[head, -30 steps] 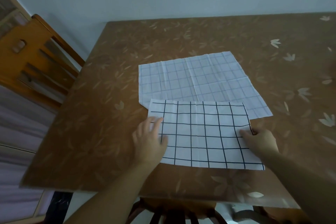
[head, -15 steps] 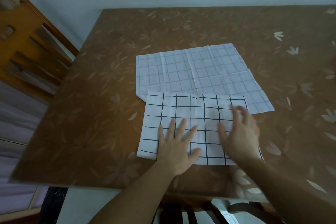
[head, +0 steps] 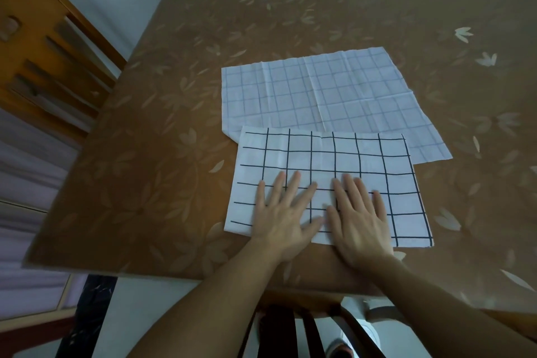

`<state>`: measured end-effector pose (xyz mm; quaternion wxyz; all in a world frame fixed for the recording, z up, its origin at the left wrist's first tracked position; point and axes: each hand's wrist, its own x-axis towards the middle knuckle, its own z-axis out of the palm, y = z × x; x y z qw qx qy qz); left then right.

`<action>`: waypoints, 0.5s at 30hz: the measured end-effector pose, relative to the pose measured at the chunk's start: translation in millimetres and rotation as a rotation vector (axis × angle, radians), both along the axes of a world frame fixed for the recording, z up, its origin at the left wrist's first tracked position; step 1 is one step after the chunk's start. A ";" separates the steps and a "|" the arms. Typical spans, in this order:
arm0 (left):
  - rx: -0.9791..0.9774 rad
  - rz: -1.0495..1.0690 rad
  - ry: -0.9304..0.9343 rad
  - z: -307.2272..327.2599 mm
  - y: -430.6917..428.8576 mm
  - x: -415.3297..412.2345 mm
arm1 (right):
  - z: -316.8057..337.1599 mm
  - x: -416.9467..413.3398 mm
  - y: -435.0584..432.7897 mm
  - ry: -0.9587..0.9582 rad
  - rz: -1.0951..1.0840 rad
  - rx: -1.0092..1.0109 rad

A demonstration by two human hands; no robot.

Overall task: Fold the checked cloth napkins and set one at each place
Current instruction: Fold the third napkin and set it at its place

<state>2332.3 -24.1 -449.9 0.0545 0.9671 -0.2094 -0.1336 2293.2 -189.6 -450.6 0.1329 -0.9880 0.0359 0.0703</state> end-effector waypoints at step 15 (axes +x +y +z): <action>0.027 0.163 -0.002 -2.0 63.3 -9.5 | 1.8 -27.5 -65.7 0.077 -0.142 -0.111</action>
